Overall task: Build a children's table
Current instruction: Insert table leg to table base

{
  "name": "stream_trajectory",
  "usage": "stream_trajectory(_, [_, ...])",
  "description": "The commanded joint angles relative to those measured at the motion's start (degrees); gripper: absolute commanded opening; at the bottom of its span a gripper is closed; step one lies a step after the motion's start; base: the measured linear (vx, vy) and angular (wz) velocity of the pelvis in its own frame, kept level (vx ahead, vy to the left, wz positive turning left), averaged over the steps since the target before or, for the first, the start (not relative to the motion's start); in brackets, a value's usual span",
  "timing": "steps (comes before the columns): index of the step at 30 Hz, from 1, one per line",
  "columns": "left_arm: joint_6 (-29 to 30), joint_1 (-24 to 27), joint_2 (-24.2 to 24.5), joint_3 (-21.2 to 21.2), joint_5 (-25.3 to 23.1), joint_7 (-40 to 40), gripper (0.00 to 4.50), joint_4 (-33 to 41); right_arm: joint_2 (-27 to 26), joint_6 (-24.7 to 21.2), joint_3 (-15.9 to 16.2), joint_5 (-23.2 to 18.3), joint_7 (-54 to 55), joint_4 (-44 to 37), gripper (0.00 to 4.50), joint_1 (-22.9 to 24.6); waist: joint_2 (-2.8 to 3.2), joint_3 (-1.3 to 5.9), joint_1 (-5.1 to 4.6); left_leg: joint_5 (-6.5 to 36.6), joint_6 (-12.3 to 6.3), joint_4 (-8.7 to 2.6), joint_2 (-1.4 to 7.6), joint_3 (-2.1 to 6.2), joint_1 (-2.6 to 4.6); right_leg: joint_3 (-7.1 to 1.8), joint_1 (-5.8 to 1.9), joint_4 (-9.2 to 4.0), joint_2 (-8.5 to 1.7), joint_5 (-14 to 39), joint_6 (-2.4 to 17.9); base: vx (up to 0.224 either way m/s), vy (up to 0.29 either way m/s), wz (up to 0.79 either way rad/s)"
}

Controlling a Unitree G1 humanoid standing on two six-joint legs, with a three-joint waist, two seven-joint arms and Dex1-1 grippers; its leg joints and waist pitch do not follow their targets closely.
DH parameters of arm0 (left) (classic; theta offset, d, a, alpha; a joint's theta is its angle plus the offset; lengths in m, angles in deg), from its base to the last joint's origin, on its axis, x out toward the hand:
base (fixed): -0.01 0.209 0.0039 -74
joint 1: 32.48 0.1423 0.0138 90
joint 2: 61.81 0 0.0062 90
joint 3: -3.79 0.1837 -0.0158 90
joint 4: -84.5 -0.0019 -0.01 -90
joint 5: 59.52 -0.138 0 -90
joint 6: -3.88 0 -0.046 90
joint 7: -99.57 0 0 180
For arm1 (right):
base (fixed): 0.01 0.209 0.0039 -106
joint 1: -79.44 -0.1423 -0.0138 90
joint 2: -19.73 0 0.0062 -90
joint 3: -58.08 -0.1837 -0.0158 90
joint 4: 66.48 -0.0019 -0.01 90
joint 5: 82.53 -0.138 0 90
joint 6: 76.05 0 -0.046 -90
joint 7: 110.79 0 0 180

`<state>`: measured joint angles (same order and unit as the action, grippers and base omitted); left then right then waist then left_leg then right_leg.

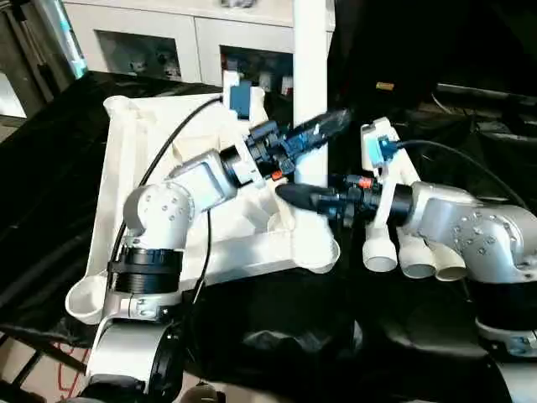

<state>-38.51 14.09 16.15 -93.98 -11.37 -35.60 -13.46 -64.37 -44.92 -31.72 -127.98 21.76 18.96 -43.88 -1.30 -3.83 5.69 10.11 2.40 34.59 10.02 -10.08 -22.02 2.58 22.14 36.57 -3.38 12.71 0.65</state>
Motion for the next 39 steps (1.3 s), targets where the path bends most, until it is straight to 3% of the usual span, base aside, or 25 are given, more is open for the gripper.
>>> stream_trajectory(1, [0.57,-2.32,-0.35,-1.06,2.27,0.57,1.86,1.29,0.82,-1.05,0.37,-0.27,0.22,-1.03,3.32,0.67,-0.37,4.49,0.13,3.14,-0.94,-3.28,2.8,0.71,1.16,-2.63,-3.28,-3.94,-4.56,-0.03,13.54,0.0,0.0,0.0])
stream_trajectory(3, [0.71,-2.4,-0.38,-1.34,2.92,0.66,1.86,1.32,0.83,-1.15,0.47,-0.21,0.29,-1.0,3.05,0.71,-0.62,4.47,0.08,3.26,-0.73,-3.31,2.8,0.71,1.09,-2.65,-3.3,-3.99,-4.54,0.31,13.25,0.0,0.0,0.0])
stream_trajectory(9, [0.76,-2.21,-0.23,-1.41,3.6,0.96,1.86,1.41,0.47,-0.78,0.57,0.44,1.14,-0.65,2.62,0.66,-0.59,4.52,0.13,2.77,-0.77,-3.26,2.71,0.69,1.03,-2.69,-3.27,-3.94,-4.57,0.28,12.74,0.0,0.0,0.0])
stream_trajectory(15, [-0.71,-1.1,-0.1,-0.07,1.45,0.56,1.86,1.8,-2.07,0.32,0.0,1.63,4.44,0.27,2.19,0.13,-0.62,4.56,0.11,2.36,-0.77,-3.27,2.76,0.7,1.05,-2.66,-3.18,-3.84,-4.57,-0.2,12.57,0.0,0.0,0.0])
stream_trajectory(16, [-1.09,-0.94,-0.12,0.12,1.07,0.33,2.42,1.9,-2.36,0.54,0.0,1.82,4.92,0.27,2.1,0.12,-0.57,4.55,0.11,2.35,-0.73,-3.28,2.76,0.7,1.03,-2.68,-3.16,-3.86,-4.61,-0.2,12.55,0.0,0.0,0.0])
stream_trajectory(21, [-5.52,-1.25,-1.78,0.63,-4.63,-8.06,2.85,2.61,-4.71,4.48,-0.22,4.87,8.83,1.35,1.94,-0.37,-0.43,4.52,-0.01,3.28,0.38,-3.39,2.83,0.76,1.04,-2.73,-3.18,-4.11,-4.66,0.89,11.84,0.0,0.0,0.0])
stream_trajectory(25, [-9.84,-2.05,-1.51,2.76,-13.11,-16.55,3.04,0.19,-6.72,6.42,-0.42,6.48,11.99,2.23,1.92,-0.88,-0.38,4.6,-0.13,3.0,0.57,-3.42,2.83,0.9,1.02,-2.74,-3.25,-4.02,-4.58,-0.47,10.89,0.0,0.0,0.0])
stream_trajectory(31, [-11.46,-2.42,-4.2,0.53,-13.4,-21.27,3.04,-1.52,-7.64,7.64,0.0,7.72,13.08,3.0,1.91,-1.19,-0.49,4.64,-0.35,2.85,0.19,-3.3,2.69,0.81,0.95,-2.7,-3.34,-3.91,-4.57,-1.86,12.0,0.0,0.0,0.0])
stream_trajectory(32, [-11.48,-2.42,-4.21,0.53,-13.42,-21.3,2.77,-1.53,-7.64,7.65,0.01,7.73,13.08,3.01,1.91,-1.19,-0.49,4.61,-0.33,2.98,0.13,-3.28,2.67,0.81,0.95,-2.72,-3.31,-3.97,-4.56,-1.57,11.96,0.0,0.0,0.0])
stream_trajectory(35, [-11.93,-2.51,-5.58,-0.2,-12.84,-22.99,2.7,-1.96,-8.03,8.47,0.21,8.48,13.43,3.36,1.91,-1.35,-0.47,4.58,-0.31,2.91,-0.02,-3.28,2.71,0.81,0.92,-2.73,-3.33,-4.01,-4.57,-1.22,12.04,0.0,0.0,0.0])
stream_trajectory(39, [-11.48,-2.36,-5.96,-0.38,-11.68,-22.07,2.23,-1.37,-7.87,9.25,0.74,9.5,13.51,3.51,1.91,-1.39,-0.45,4.61,-0.34,2.72,-0.33,-3.25,2.68,0.82,0.93,-2.71,-3.33,-3.93,-4.5,-1.64,12.11,0.0,0.0,0.0])
